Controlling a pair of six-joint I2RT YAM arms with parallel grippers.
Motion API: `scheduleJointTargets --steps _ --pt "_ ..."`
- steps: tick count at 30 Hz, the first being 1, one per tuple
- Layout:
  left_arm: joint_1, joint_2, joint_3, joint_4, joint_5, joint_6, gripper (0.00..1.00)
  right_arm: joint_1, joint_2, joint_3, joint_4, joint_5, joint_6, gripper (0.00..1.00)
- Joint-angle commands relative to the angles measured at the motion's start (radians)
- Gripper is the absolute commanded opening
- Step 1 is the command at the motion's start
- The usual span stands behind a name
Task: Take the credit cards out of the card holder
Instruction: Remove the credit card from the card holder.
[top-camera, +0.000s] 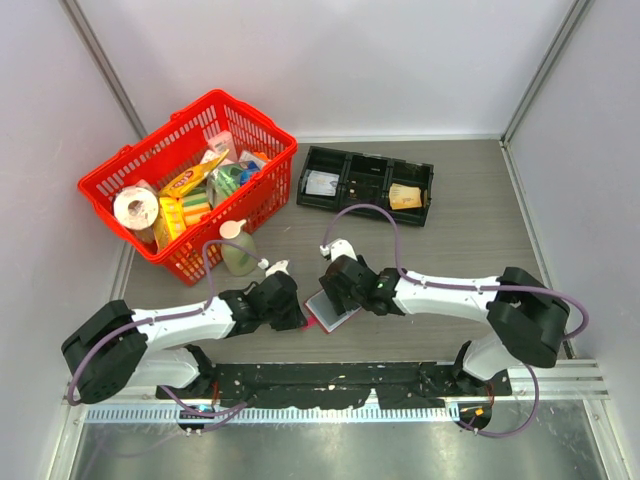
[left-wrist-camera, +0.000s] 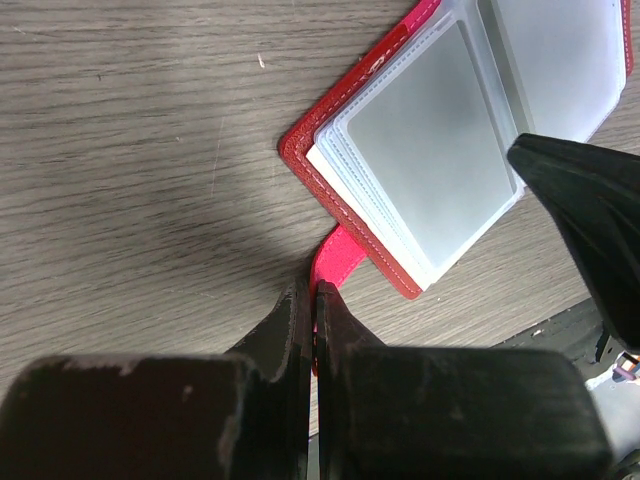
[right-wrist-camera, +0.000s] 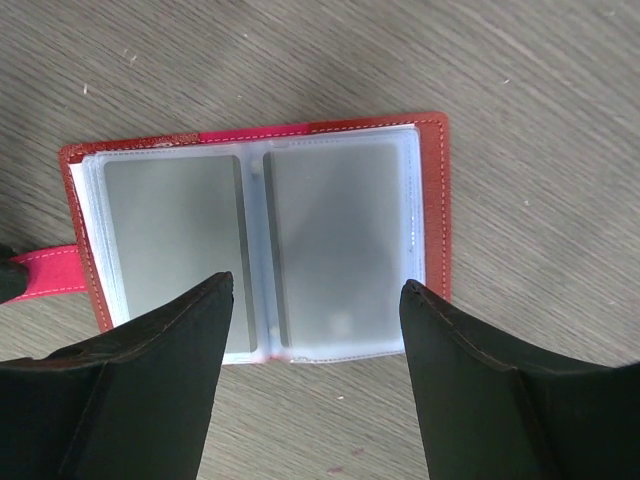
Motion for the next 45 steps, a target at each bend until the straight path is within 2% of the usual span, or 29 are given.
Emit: scheduleJointTargets --steps 1,16,25,28,36,38,45 --pt "-0.002 -0.023 -0.007 -0.008 -0.025 0.019 0.00 -0.005 0.020 -0.014 0.073 -0.023 0.045 0.72" --pt "-0.002 -0.023 -0.004 -0.008 -0.019 0.017 0.00 -0.006 0.046 -0.049 0.101 -0.088 0.077 0.68" --pt "-0.002 -0.020 -0.002 -0.004 -0.016 0.017 0.00 -0.006 0.007 -0.045 0.156 -0.265 0.074 0.59" --pt "-0.001 -0.020 -0.005 -0.003 -0.016 0.017 0.00 -0.006 -0.003 -0.031 0.171 -0.369 0.062 0.55" --pt "-0.002 -0.009 -0.007 0.006 -0.014 0.014 0.00 -0.006 -0.096 -0.008 0.190 -0.581 -0.009 0.54" --pt "-0.002 -0.007 -0.007 0.006 -0.016 0.014 0.00 -0.008 -0.137 -0.002 0.174 -0.570 -0.024 0.54" --pt "-0.002 -0.015 -0.008 -0.009 -0.040 0.013 0.00 -0.051 -0.276 -0.038 0.122 -0.363 -0.024 0.54"
